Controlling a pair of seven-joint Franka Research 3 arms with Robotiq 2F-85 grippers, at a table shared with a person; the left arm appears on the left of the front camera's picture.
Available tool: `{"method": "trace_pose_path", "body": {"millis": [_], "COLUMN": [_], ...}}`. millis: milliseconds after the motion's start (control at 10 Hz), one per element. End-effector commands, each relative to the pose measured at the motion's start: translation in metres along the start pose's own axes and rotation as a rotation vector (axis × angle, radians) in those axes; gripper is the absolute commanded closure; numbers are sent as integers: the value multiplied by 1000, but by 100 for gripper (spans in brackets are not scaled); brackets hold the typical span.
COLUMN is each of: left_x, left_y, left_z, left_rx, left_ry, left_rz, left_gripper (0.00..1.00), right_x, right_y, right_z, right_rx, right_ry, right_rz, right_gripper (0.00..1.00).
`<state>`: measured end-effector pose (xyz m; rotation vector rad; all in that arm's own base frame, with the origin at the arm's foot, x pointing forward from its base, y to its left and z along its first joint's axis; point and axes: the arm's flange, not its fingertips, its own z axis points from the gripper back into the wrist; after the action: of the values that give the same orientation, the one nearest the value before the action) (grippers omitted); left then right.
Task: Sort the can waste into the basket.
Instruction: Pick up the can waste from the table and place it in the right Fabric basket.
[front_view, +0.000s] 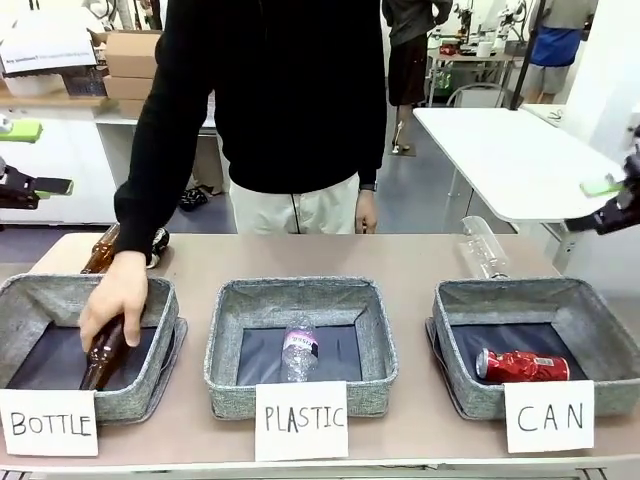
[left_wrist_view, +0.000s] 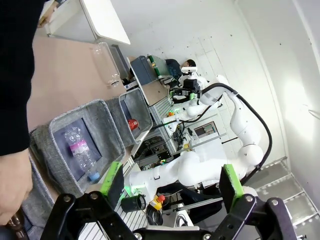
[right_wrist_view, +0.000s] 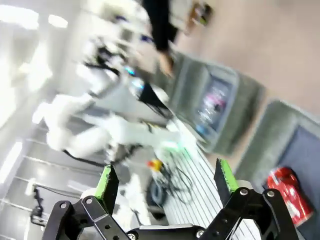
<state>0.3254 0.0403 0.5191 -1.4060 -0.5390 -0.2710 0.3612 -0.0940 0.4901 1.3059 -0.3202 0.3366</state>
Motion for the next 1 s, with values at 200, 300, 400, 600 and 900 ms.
{"method": "trace_pose_path", "body": {"millis": [200, 300, 400, 600, 900], "left_x": [1, 1, 1, 1, 1], "left_y": [-1, -1, -1, -1, -1], "left_z": [-1, -1, -1, -1, -1], "left_rx": [-24, -24, -24, -24, -24], "left_ry": [-10, -10, -10, -10, -10], "left_rz": [-20, -20, -20, -20, -20], "left_gripper": [0, 0, 0, 0, 0], "right_x": [5, 5, 5, 5, 5], "right_y": [5, 5, 5, 5, 5], "right_z": [-10, -10, -10, -10, -10], "right_rx": [-123, -123, -123, -123, -123], "right_ry": [118, 118, 118, 118, 118], "right_rz": [-6, -6, -6, -6, -6], "right_gripper": [0, 0, 0, 0, 0]}}
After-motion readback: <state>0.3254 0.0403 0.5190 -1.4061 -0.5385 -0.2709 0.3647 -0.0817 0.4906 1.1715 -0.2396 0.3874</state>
